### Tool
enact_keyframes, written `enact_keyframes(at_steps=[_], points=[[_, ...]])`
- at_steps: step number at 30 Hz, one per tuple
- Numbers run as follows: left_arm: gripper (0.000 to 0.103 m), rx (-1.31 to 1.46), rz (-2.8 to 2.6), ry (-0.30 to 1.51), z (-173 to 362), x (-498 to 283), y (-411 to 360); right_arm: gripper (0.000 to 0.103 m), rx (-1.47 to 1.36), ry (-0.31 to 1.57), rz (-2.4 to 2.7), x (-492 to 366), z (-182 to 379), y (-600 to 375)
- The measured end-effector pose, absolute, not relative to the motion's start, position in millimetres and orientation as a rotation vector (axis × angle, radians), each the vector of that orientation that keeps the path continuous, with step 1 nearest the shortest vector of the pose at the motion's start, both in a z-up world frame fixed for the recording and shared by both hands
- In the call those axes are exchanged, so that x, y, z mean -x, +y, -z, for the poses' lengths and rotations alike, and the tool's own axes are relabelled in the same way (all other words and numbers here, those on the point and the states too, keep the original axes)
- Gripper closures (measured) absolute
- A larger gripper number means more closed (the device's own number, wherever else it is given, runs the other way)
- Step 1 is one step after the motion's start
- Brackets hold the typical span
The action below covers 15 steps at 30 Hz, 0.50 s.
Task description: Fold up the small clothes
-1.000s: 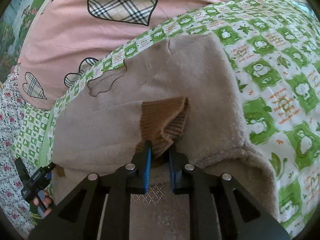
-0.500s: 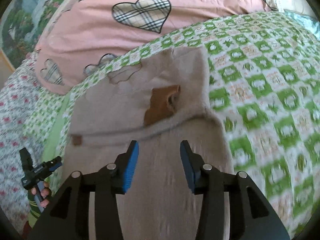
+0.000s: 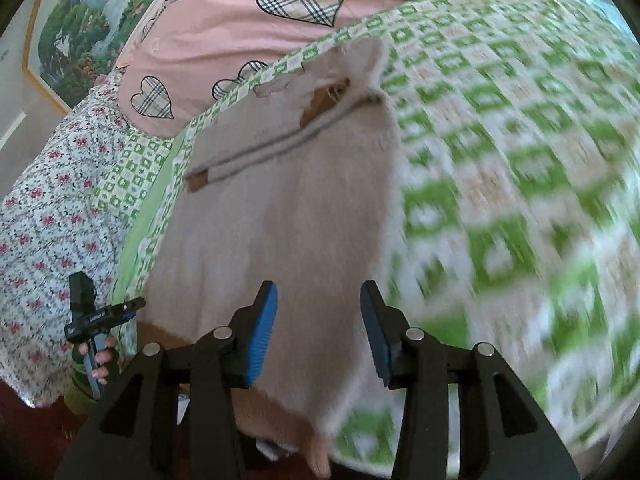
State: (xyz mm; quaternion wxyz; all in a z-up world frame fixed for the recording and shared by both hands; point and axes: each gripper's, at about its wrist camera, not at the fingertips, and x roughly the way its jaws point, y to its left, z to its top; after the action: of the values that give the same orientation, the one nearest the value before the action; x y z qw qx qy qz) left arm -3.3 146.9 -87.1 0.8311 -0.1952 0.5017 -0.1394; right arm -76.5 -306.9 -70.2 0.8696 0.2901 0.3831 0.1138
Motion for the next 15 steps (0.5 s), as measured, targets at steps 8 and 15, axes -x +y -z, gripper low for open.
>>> enact_keyframes(at_steps=[8,15], points=[[0.092,0.414,0.367,1.085,95,11,140,0.059,-0.604,0.835,-0.409,94,99,-274],[0.086,0.383,0.36,1.101,88,14,153,0.09,-0.649,0.813,-0.462,100,107,-278]])
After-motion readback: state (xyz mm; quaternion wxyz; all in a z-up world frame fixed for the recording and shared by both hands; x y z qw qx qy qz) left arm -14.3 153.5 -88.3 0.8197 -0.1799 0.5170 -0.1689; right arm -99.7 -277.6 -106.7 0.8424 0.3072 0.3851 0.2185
